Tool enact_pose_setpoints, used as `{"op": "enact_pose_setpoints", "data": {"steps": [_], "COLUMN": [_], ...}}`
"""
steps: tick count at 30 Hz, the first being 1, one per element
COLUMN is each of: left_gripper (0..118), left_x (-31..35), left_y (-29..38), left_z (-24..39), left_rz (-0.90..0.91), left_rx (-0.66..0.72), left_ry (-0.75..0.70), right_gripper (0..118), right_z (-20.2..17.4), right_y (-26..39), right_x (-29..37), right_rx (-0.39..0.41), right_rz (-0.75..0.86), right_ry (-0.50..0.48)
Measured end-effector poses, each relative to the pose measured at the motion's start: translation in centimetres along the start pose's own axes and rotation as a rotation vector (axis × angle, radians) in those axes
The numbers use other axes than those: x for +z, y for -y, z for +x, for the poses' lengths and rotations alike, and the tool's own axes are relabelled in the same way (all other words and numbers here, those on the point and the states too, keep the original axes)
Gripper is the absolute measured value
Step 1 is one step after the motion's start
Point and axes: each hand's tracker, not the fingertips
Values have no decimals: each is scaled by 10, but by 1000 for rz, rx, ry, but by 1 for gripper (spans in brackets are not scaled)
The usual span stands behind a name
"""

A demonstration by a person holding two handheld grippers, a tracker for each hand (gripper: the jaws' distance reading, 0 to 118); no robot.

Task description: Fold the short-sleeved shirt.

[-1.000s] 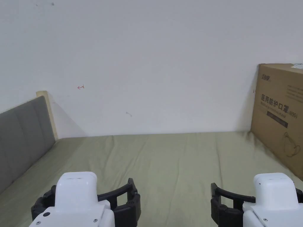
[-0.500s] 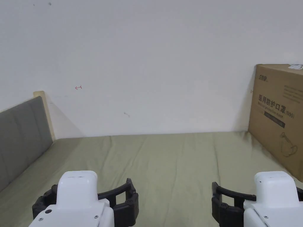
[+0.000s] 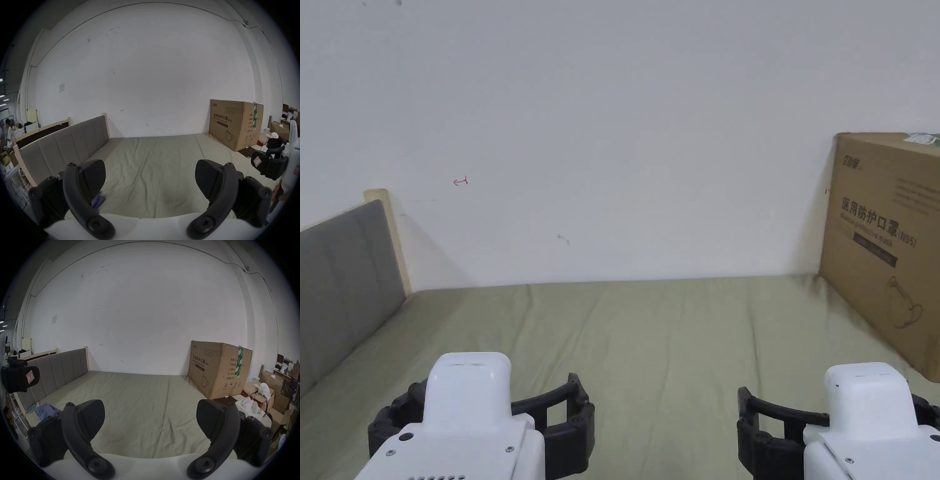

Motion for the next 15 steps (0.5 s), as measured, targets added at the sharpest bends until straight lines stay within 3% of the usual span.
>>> {"op": "enact_pose_setpoints", "data": {"steps": [15], "left_gripper": [113], "left_x": [3], "left_y": [-1], "left_z": [-2], "left_rz": [24], "left_rx": [19], "left_ry": [40], "right_gripper": [114], "right_z": [1], "right_y": [1], "right_x": [-1], "right_rx": [-3], "right_rz": [-6], "right_ry": [3]}}
